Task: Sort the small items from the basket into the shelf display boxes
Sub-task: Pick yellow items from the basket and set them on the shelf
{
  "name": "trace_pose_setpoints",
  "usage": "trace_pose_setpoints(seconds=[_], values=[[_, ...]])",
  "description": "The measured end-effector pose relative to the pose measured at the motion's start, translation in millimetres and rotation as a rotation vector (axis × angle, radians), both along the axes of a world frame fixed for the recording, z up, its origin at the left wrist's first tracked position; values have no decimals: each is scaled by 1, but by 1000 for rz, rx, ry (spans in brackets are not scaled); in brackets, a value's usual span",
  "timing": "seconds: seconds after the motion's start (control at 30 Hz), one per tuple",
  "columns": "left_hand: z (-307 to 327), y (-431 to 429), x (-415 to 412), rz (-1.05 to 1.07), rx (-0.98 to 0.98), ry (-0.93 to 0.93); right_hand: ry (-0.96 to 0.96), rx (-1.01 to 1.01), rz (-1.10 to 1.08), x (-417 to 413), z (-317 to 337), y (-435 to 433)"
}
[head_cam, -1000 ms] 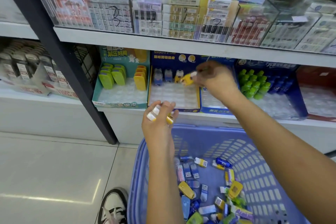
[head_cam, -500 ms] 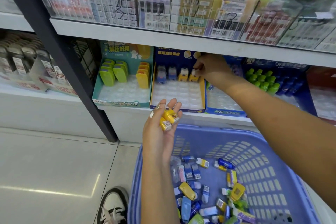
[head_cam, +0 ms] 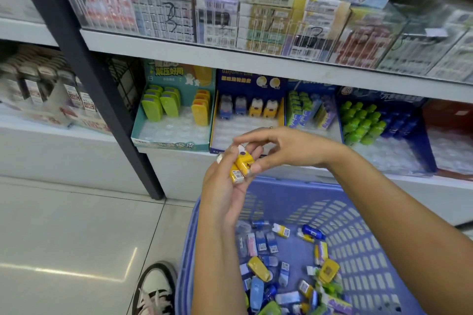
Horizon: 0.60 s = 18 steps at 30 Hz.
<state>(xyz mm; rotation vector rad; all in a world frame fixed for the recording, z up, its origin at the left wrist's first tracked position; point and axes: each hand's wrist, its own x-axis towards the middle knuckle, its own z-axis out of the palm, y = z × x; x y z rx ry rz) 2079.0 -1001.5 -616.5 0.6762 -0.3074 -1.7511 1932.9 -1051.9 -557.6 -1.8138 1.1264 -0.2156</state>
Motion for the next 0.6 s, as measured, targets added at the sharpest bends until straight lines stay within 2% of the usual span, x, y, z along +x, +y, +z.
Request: trace_pose_setpoints(seconds=[0.2, 0.3, 0.4, 0.5, 0.6], values=[[3, 0, -1, -16, -59, -100, -104, -118, -89, -2, -4, 4], [3, -2, -9, -20, -61, -118, -266, -86, -242, -3, -6, -1], [1, -4, -12, 11, 49, -172, -306, -168, -528, -7, -14, -21], [-2, -4, -8, 2, 138, -279, -125, -431, -766, -10, -23, -49], [-1, -5, -4, -13, 194, -293, 28, -603, -698, -4, -36, -68]])
